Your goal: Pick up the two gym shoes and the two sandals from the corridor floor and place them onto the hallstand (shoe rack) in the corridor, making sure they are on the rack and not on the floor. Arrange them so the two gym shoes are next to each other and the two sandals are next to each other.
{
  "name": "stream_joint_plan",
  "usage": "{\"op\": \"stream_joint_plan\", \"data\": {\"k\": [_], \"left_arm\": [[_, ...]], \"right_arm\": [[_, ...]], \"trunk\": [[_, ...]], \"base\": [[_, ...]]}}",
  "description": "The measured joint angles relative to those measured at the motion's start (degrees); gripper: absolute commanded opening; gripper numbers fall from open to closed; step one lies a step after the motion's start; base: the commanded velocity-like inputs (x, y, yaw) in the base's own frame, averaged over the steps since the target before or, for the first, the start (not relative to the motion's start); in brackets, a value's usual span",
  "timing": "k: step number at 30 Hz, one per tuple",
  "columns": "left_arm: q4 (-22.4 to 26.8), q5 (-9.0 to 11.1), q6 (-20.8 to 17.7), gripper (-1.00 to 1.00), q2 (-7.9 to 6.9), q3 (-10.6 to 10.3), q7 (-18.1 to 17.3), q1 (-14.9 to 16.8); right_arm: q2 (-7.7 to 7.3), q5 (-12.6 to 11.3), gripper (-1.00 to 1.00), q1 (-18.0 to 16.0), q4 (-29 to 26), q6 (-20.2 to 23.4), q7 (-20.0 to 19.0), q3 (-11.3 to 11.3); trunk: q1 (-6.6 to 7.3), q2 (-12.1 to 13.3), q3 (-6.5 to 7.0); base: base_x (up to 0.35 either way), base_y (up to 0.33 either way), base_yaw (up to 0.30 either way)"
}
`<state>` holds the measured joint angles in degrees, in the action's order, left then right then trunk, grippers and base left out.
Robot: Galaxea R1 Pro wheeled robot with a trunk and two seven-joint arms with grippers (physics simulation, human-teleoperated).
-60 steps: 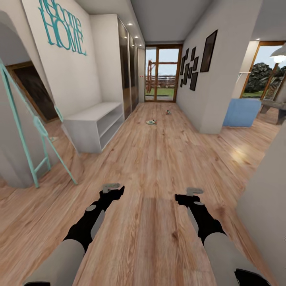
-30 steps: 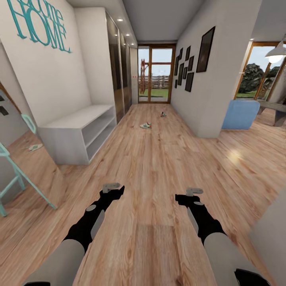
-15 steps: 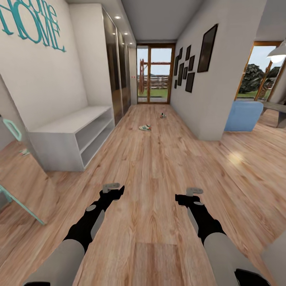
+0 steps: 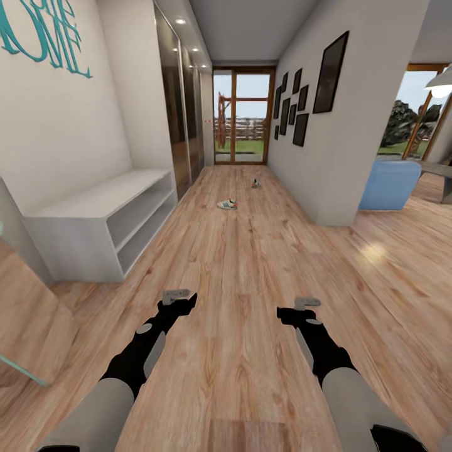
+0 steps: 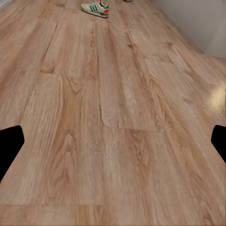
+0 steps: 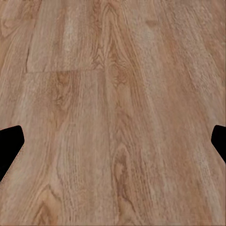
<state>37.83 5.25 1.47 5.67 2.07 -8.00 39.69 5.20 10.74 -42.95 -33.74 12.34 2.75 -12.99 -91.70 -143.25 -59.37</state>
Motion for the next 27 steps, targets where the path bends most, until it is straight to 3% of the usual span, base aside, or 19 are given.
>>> {"op": "stream_joint_plan", "data": {"k": [16, 27], "left_arm": [[0.0, 0.0, 0.0, 1.00, 0.01, 0.0, 0.0, 0.0], [0.0, 0.0, 0.0, 1.00, 0.00, 0.0, 0.0, 0.0]], "right_arm": [[-0.01, 0.0, 1.00, 0.0, -0.3, 0.0, 0.0, 0.0], [0.00, 0.0, 1.00, 0.0, -0.3, 0.0, 0.0, 0.0]], "trunk": [[0.00, 0.0, -0.22], [0.00, 0.0, -0.90]], "base": [[0.349, 0.000, -0.191], [0.349, 0.000, -0.063]]}}
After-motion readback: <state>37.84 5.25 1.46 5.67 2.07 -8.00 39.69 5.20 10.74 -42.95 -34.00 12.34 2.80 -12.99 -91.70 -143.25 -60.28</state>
